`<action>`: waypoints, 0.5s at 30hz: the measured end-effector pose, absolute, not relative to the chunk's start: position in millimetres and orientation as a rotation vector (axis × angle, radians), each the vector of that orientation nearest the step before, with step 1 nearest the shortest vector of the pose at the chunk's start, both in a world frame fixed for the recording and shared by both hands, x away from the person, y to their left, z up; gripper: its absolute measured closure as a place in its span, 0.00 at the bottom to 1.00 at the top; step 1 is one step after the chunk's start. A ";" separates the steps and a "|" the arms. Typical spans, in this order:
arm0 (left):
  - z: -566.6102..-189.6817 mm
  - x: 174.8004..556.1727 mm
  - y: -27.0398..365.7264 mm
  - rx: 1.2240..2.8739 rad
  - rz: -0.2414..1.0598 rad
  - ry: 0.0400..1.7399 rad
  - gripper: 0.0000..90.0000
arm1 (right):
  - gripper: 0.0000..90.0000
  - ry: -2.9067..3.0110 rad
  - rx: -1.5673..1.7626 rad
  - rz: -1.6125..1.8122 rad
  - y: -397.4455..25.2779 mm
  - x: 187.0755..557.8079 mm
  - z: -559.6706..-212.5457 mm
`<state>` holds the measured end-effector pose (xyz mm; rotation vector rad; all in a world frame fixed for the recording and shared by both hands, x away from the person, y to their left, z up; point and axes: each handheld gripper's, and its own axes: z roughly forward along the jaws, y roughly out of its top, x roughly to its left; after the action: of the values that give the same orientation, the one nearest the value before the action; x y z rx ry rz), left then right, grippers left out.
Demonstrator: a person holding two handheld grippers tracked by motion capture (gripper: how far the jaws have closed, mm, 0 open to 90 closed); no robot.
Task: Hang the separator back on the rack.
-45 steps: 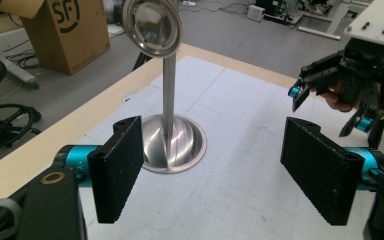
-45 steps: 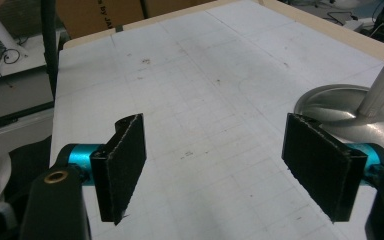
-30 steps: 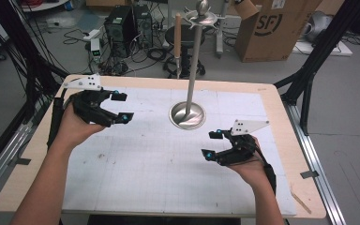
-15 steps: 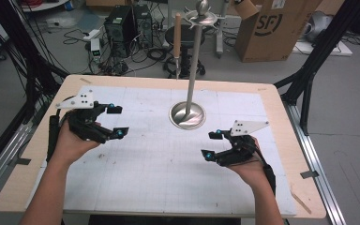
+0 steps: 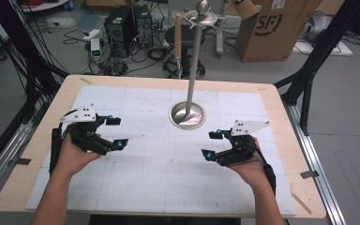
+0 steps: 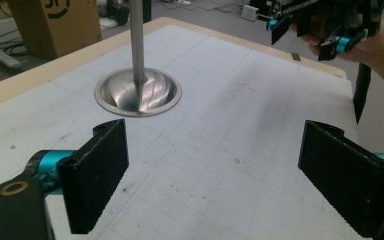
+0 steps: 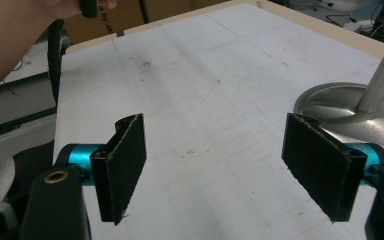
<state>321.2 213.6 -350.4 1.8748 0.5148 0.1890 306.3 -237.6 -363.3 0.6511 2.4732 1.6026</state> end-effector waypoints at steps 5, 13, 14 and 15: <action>-355.2 320.5 213.0 1.862 0.184 0.518 0.13 | 0.28 2.468 0.651 1.611 -238.9 307.1 -363.3; -364.3 320.7 212.6 1.885 0.175 0.529 0.11 | 0.28 2.480 0.661 1.606 -237.8 309.4 -365.9; -365.3 321.0 213.1 1.888 0.176 0.530 0.11 | 0.28 2.483 0.663 1.603 -237.5 309.7 -366.5; -366.3 321.2 213.4 1.890 0.176 0.535 0.11 | 0.28 2.482 0.661 1.600 -237.2 310.3 -367.0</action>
<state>321.2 213.4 -366.3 1.8903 0.5352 0.1763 310.3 -237.2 -367.0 0.6608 2.4824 1.6003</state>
